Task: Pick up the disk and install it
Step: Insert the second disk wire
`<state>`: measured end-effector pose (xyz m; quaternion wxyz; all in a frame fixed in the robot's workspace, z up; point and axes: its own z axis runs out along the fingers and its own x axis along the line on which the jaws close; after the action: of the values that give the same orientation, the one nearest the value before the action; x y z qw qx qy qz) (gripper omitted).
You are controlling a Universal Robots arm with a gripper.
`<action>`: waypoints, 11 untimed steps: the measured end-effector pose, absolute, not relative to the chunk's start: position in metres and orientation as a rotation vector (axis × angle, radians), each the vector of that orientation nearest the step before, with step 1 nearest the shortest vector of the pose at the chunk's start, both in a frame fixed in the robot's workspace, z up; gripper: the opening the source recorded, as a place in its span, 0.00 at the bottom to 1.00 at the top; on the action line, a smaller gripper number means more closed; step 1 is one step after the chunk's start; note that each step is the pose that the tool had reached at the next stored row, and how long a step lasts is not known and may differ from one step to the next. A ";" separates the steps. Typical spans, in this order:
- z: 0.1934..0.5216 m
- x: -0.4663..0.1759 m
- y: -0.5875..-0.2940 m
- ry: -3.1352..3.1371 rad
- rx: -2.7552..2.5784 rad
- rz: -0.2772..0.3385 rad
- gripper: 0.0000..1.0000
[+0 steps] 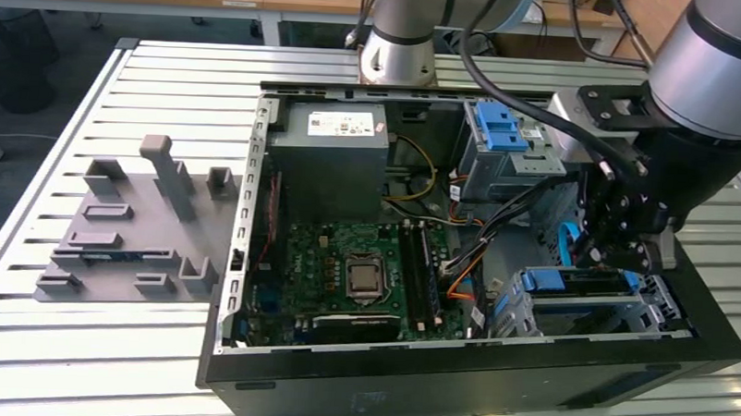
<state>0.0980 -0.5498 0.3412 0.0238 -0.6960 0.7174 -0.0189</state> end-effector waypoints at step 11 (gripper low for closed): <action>0.338 0.098 -0.559 2.205 -2.141 -0.040 0.16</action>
<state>0.0980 -0.5586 0.3377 0.0340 -0.6960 0.7171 -0.0129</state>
